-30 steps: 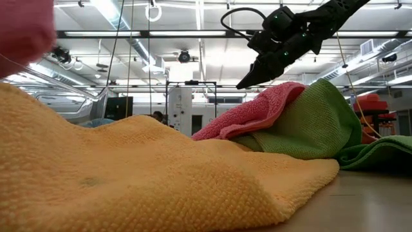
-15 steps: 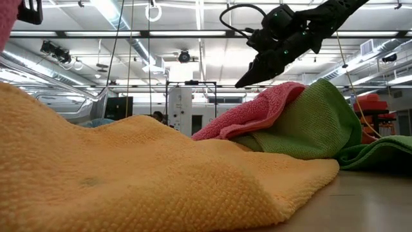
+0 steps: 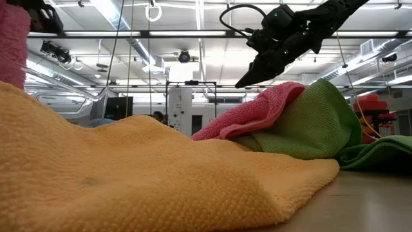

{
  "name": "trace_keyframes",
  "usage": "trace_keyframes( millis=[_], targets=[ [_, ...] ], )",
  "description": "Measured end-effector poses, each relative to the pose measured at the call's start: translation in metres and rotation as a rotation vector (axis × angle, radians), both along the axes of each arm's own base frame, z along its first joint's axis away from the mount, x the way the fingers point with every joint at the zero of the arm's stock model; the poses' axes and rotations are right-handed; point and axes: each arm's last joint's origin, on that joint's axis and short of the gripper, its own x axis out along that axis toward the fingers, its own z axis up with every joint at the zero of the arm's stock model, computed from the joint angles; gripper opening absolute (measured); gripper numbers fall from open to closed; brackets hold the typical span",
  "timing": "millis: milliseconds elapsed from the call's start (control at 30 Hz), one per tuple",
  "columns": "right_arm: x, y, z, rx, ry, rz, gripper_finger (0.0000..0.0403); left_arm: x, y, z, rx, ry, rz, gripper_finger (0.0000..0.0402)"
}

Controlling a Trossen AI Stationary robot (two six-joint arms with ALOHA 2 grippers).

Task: Fold microfiber towels
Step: Put the top pink microfiber cloth into the transparent bin

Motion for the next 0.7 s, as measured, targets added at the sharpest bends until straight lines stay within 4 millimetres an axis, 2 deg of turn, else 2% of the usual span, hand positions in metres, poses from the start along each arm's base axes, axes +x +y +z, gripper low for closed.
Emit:
trace_keyframes(
  millis=[133,367,533,700],
  targets=[
    [0.0,0.0,0.0,0.001,-0.001,-0.001,0.0138,-0.0032,-0.0047,-0.0001,0.027,-0.031,-0.125,0.0014],
    [0.0001,0.0,0.0001,0.004,-0.002,-0.003,0.0138,-0.0051,-0.0052,-0.0006,0.108,-0.08,-0.262,0.0041],
    [0.0,-0.0001,0.0001,0.004,-0.002,-0.003,0.0138,-0.0041,-0.0065,-0.0001,0.075,-0.074,-0.215,0.0014],
    [0.0,-0.0001,0.0001,0.006,-0.003,-0.005,0.0138,-0.0035,-0.0062,0.0,0.06,-0.062,-0.155,0.002]
  ],
)
